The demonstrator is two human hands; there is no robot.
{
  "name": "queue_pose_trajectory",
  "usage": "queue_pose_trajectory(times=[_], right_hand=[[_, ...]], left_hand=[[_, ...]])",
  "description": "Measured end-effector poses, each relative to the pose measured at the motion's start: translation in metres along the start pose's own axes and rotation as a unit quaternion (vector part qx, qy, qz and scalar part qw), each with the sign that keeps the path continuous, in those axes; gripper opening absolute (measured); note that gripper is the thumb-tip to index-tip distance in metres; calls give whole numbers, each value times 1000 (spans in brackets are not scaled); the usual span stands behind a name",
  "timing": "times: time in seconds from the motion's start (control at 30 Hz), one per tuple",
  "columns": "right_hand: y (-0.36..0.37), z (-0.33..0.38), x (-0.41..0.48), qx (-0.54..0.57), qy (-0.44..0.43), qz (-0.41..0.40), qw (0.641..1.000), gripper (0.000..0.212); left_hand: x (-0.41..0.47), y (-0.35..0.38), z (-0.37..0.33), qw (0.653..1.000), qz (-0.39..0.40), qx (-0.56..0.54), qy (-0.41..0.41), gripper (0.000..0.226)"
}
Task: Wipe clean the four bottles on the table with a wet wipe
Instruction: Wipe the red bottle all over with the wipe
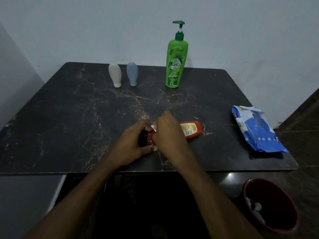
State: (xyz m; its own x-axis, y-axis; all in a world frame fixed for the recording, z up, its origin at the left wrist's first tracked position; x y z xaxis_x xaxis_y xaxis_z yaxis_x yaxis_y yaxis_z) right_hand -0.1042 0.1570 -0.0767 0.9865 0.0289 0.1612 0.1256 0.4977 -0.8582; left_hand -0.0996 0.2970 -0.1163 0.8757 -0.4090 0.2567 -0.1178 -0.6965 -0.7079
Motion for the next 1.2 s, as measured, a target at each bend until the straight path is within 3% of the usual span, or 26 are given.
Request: queue_pose_trajectory(times=[0.2, 0.33, 0.57, 0.77, 0.97, 1.2], right_hand=[[-36, -96, 14, -38, 142, -11, 989, 33], [-41, -131, -2, 0, 218, -42, 975, 19], [-32, -135, -27, 65, 191, -183, 962, 25], [-22, -98, -29, 63, 175, -129, 974, 31], [14, -41, -51, 101, -3, -95, 990, 36], [-24, -121, -31, 95, 138, -188, 968, 23]], left_hand=[[0, 1, 4, 999, 16, 22, -46, 54], [1, 1, 4, 998, 18, 24, -55, 55], [1, 1, 5, 997, 24, 22, -63, 55], [2, 2, 6, 997, 27, 27, -64, 55], [0, 0, 3, 998, 19, 15, -53, 54], [1, 0, 0, 998, 30, 7, -56, 53]])
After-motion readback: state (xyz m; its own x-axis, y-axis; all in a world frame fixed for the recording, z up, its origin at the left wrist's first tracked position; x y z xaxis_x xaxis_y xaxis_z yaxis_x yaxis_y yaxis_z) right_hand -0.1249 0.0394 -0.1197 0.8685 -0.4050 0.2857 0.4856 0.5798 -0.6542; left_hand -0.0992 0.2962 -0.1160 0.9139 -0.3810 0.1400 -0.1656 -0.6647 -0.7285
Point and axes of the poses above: each hand's wrist, its own x-axis towards the middle knuckle, its own y-axis out of the palm, z = x × y, the point moved 3 cm from there along x, towards the middle knuckle
